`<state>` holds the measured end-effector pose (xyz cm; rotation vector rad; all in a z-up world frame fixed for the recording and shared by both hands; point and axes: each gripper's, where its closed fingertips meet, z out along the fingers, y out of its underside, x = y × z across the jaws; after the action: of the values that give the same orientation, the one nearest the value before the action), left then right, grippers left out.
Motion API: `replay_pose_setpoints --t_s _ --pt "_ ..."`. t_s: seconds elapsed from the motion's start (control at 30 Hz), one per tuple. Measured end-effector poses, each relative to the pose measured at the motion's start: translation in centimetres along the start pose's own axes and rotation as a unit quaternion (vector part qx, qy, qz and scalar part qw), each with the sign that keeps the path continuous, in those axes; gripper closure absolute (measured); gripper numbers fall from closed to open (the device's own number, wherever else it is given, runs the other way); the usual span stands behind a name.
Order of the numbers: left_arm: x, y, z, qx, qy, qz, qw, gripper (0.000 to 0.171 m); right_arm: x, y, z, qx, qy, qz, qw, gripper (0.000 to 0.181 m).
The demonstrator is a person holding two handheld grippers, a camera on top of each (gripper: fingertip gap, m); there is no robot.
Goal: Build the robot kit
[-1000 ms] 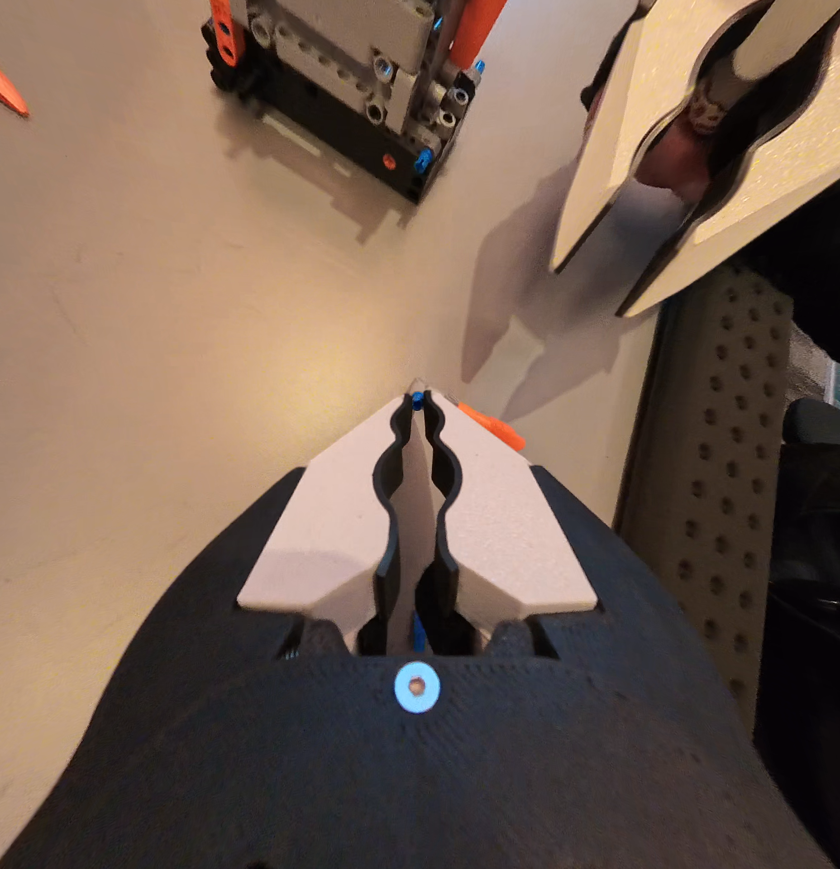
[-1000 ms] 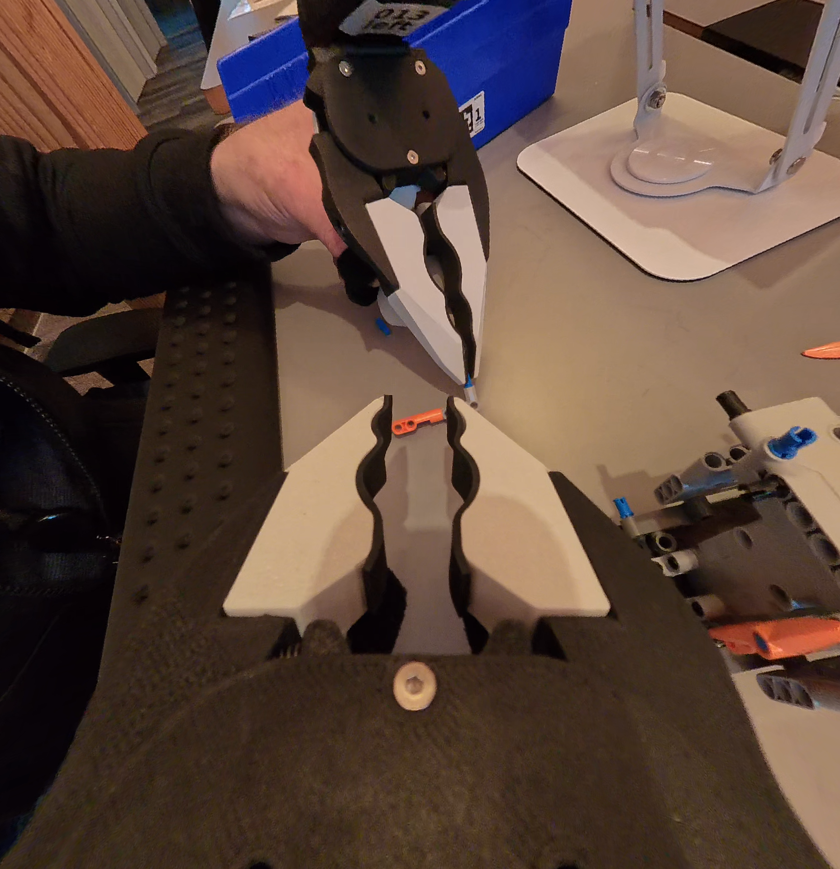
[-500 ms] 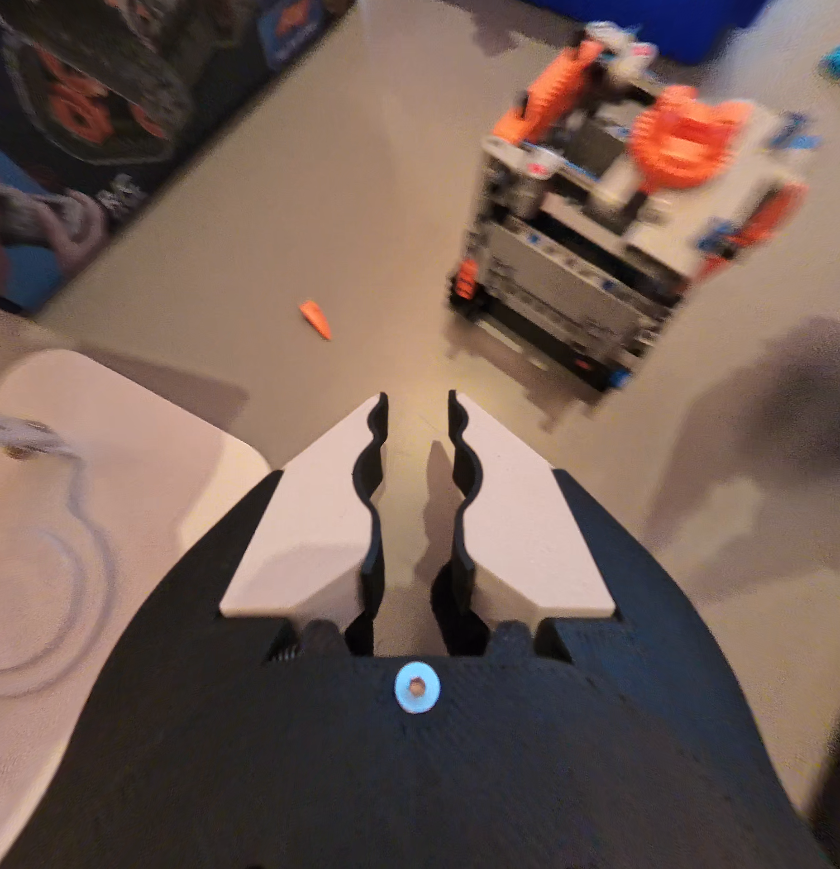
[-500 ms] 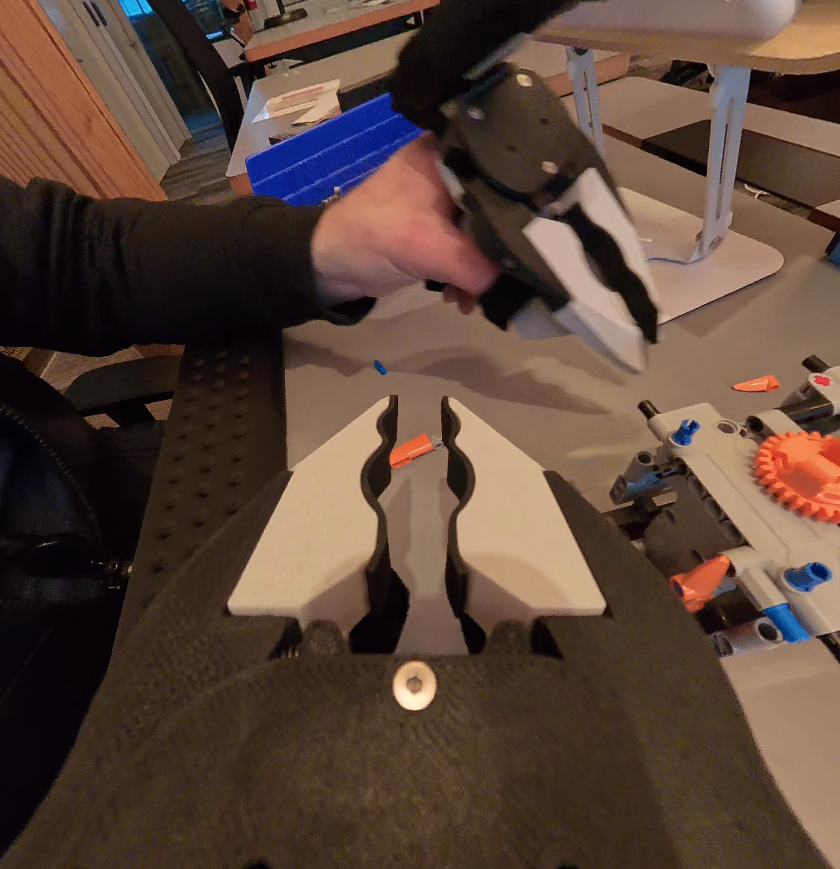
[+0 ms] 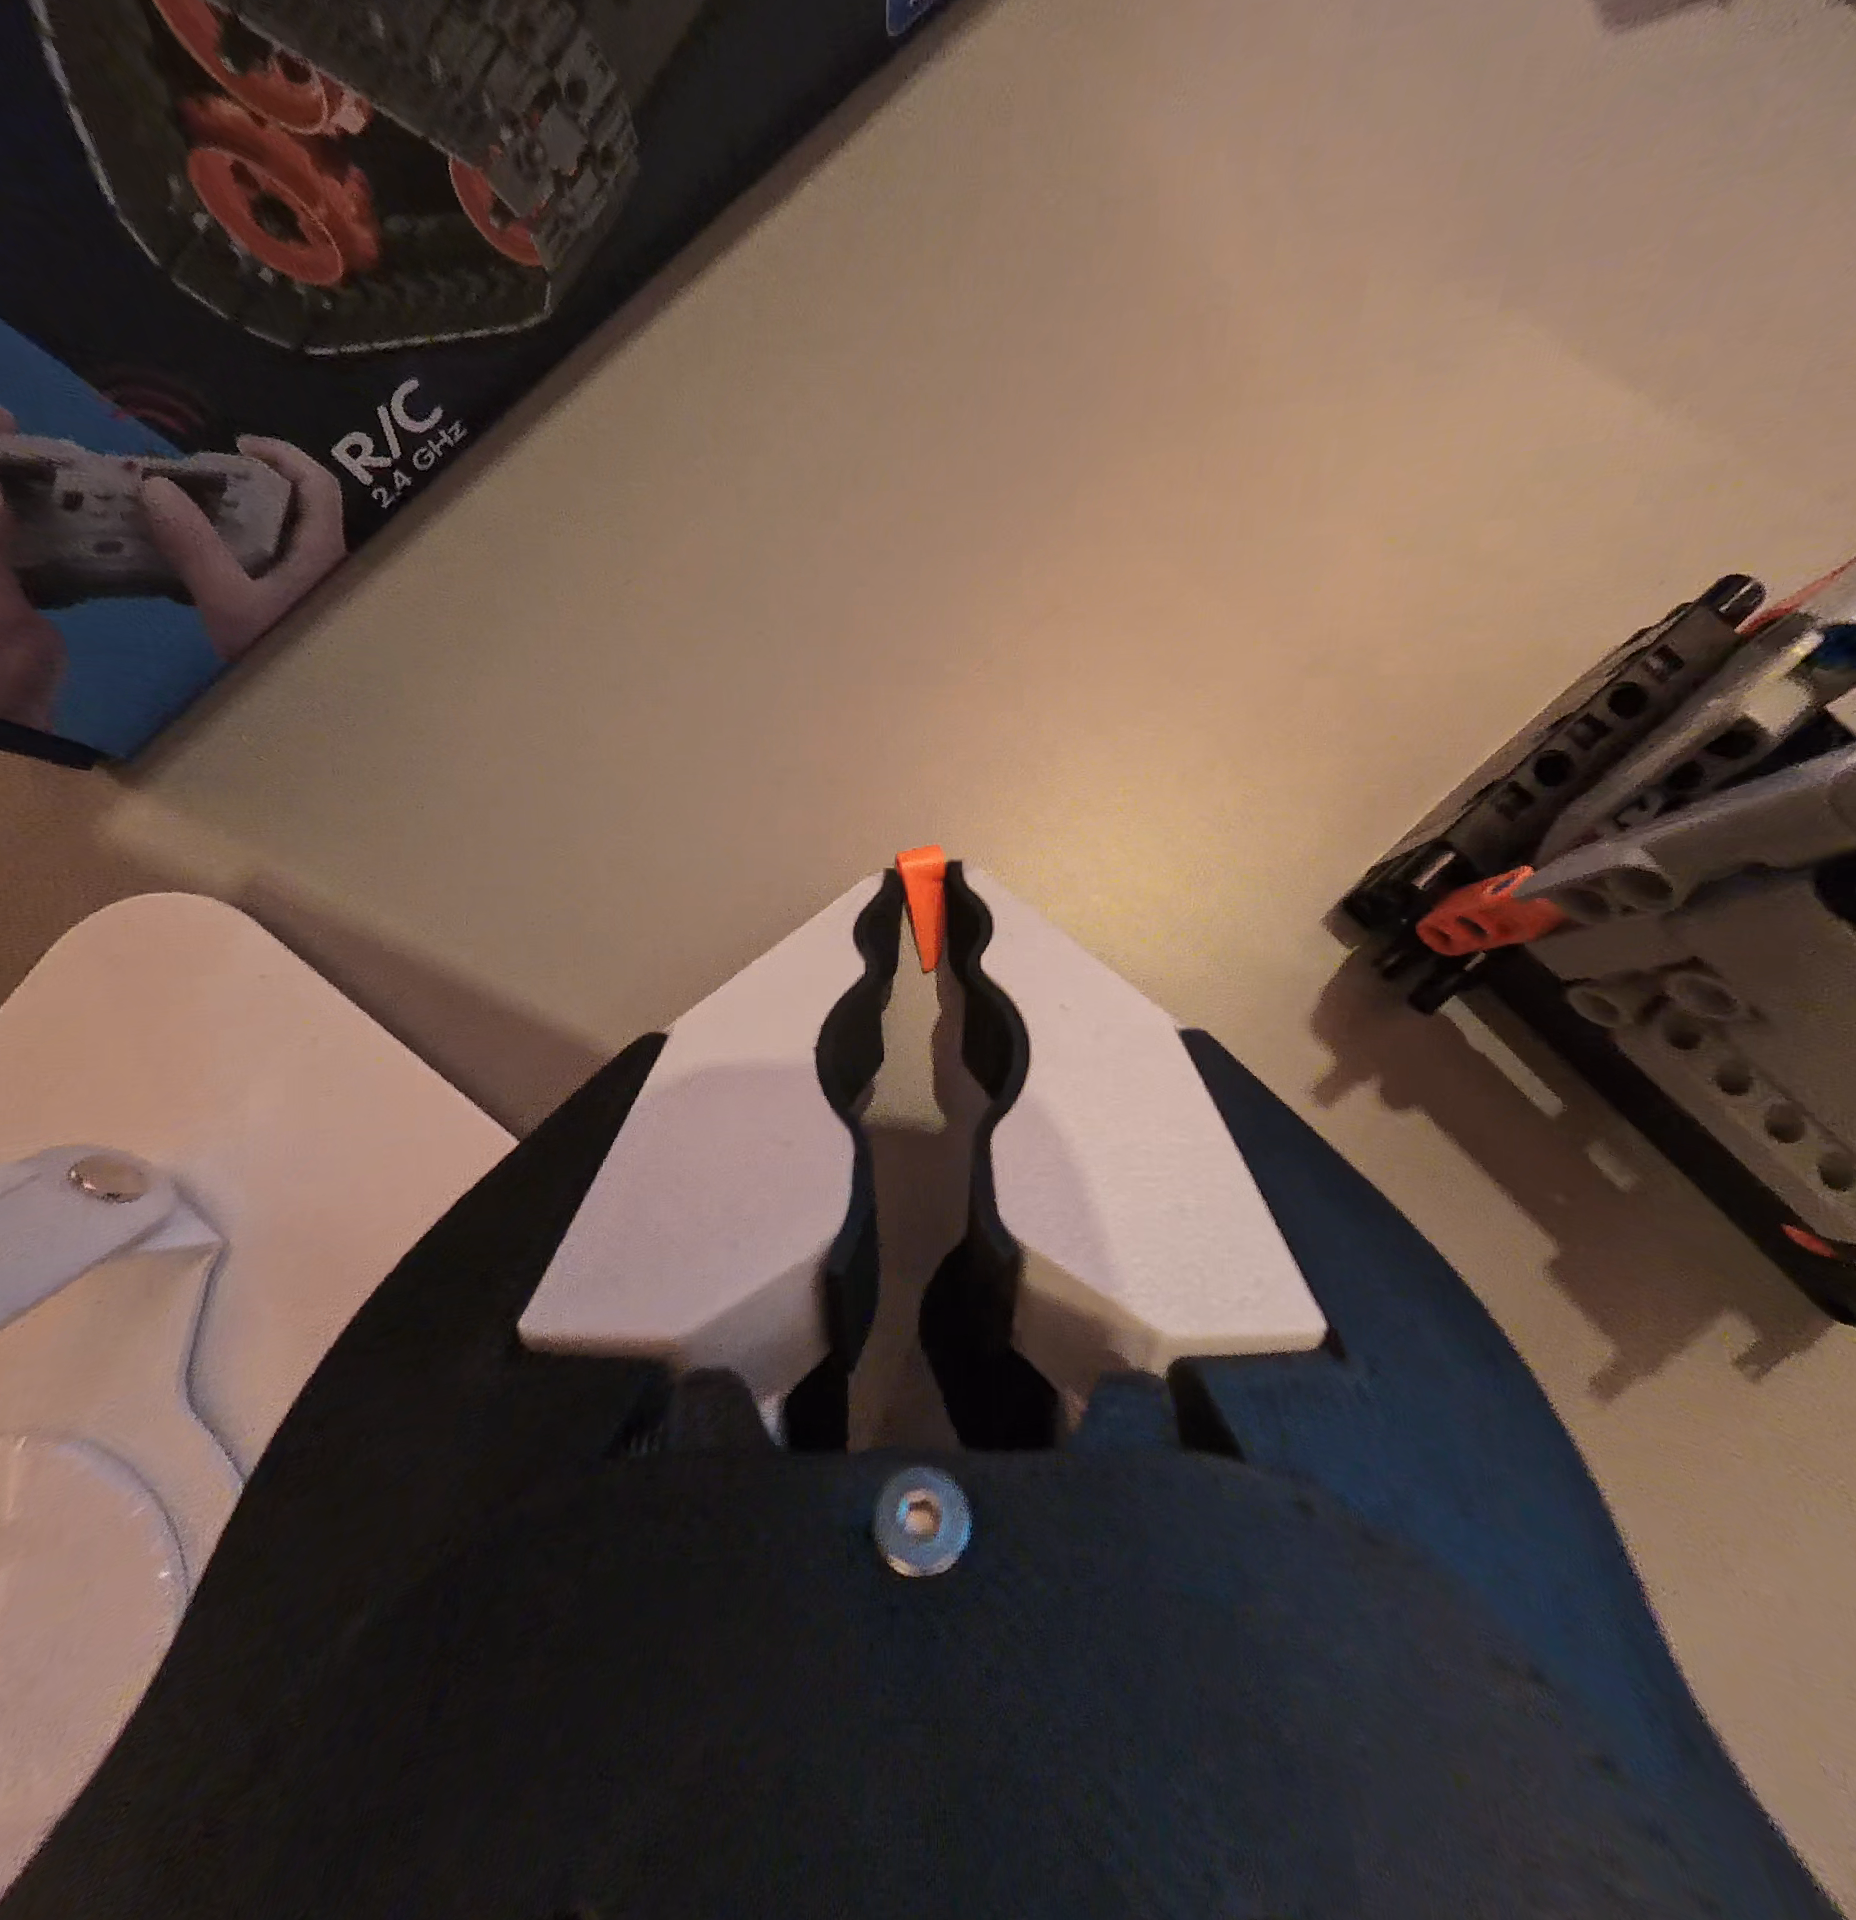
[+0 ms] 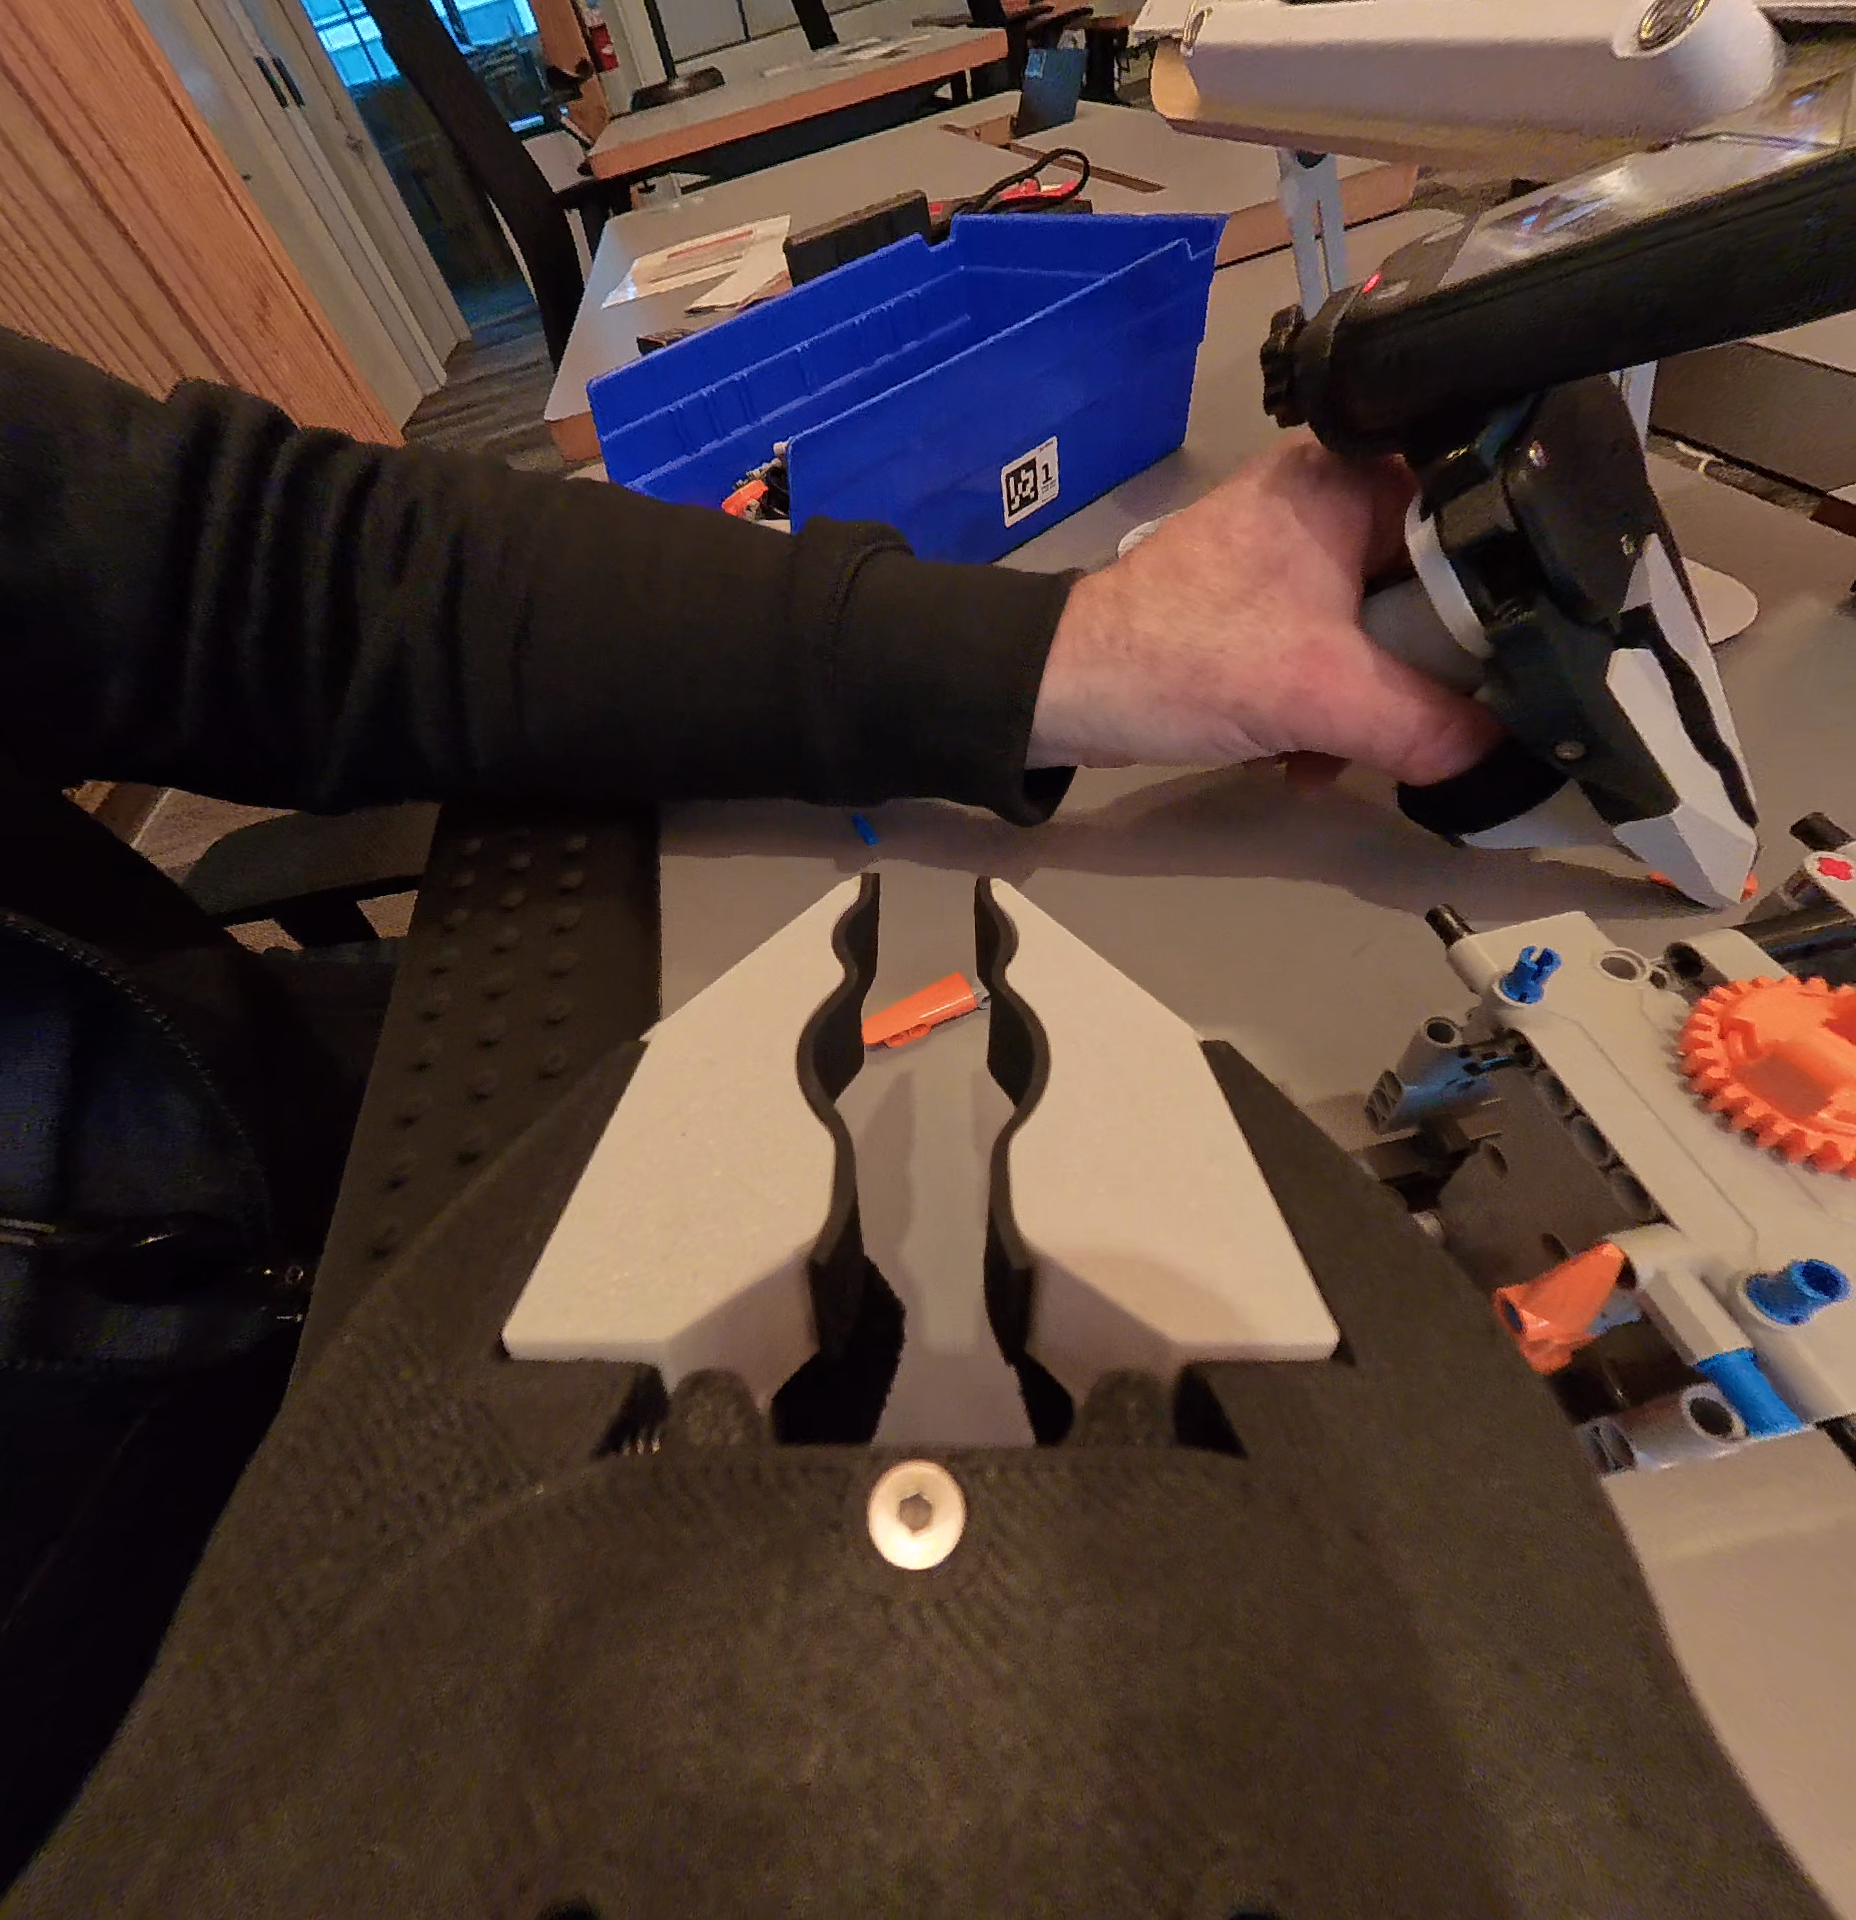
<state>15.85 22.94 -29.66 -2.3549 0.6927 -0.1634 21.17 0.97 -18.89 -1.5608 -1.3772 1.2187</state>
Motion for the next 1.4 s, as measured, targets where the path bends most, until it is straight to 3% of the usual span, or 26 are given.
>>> replay_pose_setpoints --t_s 0.2,0.53,0.63,0.8,1.0,1.07,1.23,1.4 --pt "1.0 0.6 -2.3 0.0 0.029 -0.002 1.0 0.166 0.1 -0.3 -0.4 0.009 0.004 -0.001 1.0 0.165" --pt "6.4 6.1 -13.7 0.082 0.14 -0.055 0.985 0.166 -1.0 -0.8 1.0 0.006 0.008 -0.027 1.0 0.166" --pt "7.4 8.9 -14.5 0.056 0.138 -0.042 0.988 0.166 -1.1 -0.9 1.8 -0.007 0.022 -0.038 0.999 0.167" --pt "9.7 13.5 -13.2 -0.037 0.138 0.022 0.989 0.166 -0.9 0.1 2.6 -0.028 0.031 -0.037 0.998 0.167" --pt "11.1 14.2 -13.0 -0.049 0.165 0.024 0.985 0.158 0.0 0.7 2.3 -0.029 0.033 -0.018 0.999 0.167" --pt "10.8 13.8 -14.0 -0.04 0.17 0.022 0.984 0.15 0.2 0.8 2.2 -0.03 0.034 -0.014 0.999 0.167" --pt "8.3 14.2 -18.0 -0.052 0.145 0.035 0.987 0.153 0.4 0.9 1.9 -0.026 0.03 -0.005 0.999 0.166" --pt "8.9 17.8 -18.9 -0.134 0.14 0.073 0.978 0.154 0.1 1.3 2.0 -0.039 0.025 -0.009 0.999 0.166"
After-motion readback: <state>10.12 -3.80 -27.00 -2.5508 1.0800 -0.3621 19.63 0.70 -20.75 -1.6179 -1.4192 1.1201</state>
